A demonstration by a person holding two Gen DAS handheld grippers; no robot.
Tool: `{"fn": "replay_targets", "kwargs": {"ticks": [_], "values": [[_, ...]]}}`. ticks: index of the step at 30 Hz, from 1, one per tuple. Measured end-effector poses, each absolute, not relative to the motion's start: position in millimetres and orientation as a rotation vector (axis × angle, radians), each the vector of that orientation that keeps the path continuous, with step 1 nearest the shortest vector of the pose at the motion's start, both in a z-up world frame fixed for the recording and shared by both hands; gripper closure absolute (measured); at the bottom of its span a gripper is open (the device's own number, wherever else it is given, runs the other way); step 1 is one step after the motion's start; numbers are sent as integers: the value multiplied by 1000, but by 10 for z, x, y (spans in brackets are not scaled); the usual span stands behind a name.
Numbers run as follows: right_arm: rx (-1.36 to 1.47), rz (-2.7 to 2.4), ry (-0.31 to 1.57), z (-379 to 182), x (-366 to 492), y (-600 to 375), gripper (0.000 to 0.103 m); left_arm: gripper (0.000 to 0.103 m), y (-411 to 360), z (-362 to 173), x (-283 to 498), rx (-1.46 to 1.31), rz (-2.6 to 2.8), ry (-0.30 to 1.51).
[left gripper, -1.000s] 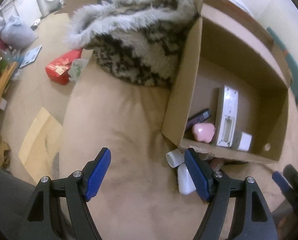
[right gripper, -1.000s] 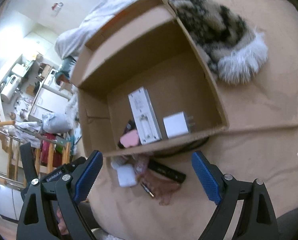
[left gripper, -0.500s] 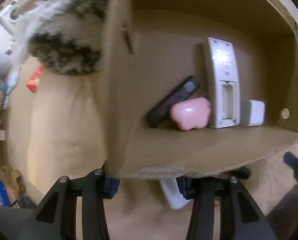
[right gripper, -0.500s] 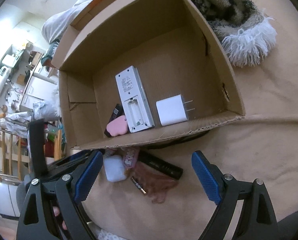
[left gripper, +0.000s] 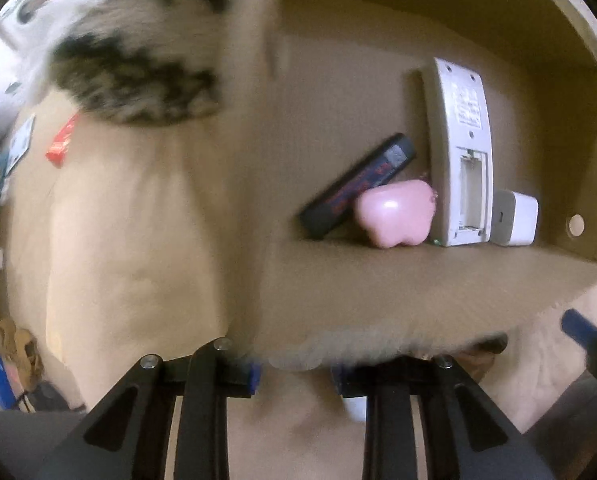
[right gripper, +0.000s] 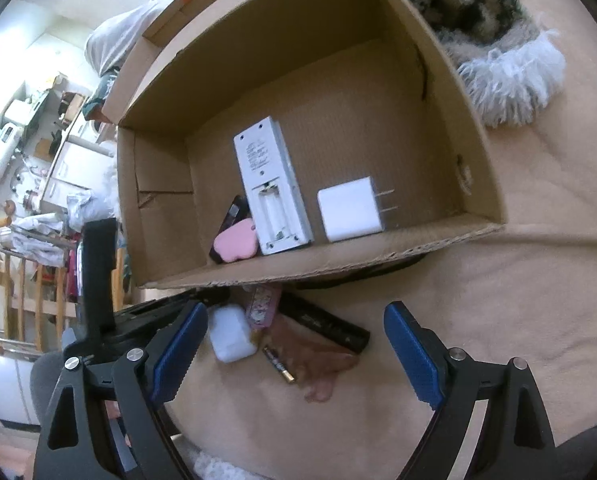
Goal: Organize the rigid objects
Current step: 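Move the left tool back to the pile and grasp the white pill bottle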
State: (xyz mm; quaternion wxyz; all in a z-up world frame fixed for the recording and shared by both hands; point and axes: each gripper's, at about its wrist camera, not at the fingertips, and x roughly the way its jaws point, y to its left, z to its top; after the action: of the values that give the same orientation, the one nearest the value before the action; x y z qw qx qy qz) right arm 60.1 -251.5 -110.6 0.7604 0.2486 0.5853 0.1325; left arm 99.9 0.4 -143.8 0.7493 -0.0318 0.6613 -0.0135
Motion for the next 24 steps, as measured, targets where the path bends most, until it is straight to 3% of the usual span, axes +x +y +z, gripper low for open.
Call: {"fn": "replay_targets", "kwargs": {"ticks": [2, 6, 11, 22, 24], "values": [[564, 309, 1298, -1151, 617, -2497, 12, 79, 110, -1300, 879, -103, 2, 1436], [661, 386, 1359, -1248, 632, -2440, 48, 79, 208, -847, 738, -135, 42, 1375], [645, 387, 1379, -1232, 633, -2318, 51, 79, 173, -517, 740, -78, 48, 1313], [706, 197, 1414, -1575, 694, -1962, 53, 79, 310, -696, 754, -68, 35, 1285], [712, 148, 1420, -1638, 699, -1900, 63, 79, 348, -738, 760, -88, 31, 1287]]}}
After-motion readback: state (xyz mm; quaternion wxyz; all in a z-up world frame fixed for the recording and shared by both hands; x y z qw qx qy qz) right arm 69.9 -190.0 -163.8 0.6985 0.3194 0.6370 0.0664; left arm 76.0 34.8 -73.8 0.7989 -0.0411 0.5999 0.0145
